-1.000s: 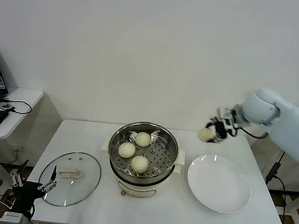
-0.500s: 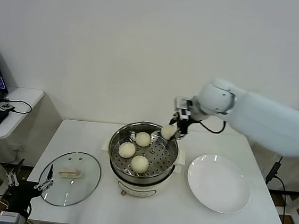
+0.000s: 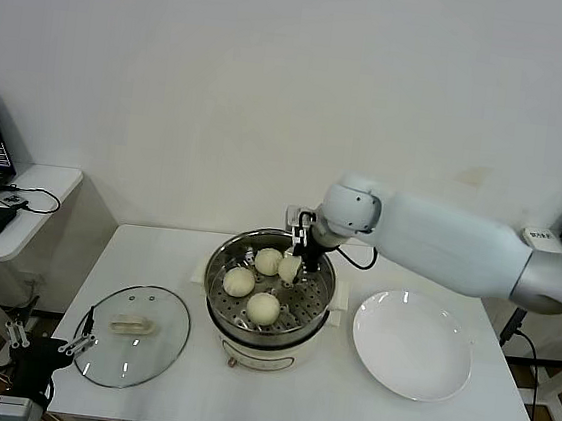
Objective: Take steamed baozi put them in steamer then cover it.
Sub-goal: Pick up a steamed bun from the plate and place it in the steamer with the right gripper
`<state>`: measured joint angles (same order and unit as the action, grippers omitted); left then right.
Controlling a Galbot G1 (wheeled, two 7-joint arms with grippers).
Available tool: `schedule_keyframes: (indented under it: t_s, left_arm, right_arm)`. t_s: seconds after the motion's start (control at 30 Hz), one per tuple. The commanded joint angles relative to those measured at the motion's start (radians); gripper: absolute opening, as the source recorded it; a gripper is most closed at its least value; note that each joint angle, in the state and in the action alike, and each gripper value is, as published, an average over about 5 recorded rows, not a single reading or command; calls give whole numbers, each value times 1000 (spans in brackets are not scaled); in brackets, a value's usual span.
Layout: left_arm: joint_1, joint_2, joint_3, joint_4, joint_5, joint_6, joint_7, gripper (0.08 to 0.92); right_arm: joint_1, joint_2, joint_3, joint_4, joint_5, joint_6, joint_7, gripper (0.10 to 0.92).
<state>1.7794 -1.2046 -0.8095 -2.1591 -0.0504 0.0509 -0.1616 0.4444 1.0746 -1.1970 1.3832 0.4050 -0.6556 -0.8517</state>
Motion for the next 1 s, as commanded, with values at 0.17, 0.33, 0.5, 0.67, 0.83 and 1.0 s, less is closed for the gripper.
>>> schedule_keyframes:
  t_s: [0.17, 0.33, 0.5, 0.67, 0.83, 1.0]
  left_arm:
    - [-3, -2, 3, 4, 0, 0, 0, 823]
    - [-2, -4, 3, 4, 1, -2, -1, 823]
    - [0, -5, 3, 1, 2, -2, 0, 823]
    - [-1, -5, 3, -1, 3, -2, 2, 823]
    - [-8, -3, 7, 4, 2, -3, 6, 823]
    - [-17, -4, 12, 14, 1, -11, 5, 823]
  right_arm:
    - [-42, 25, -15, -21, -21, -43, 9, 585]
    - [-45, 10, -12, -5, -22, -46, 10, 585]
    - [-48, -14, 21, 19, -13, -51, 22, 614]
    - [-33, -81, 65, 92, 13, -61, 44, 732]
    - [-57, -170, 139, 197, 97, -69, 198, 814]
    - [-202, -294, 307, 326, 183, -18, 469, 822]
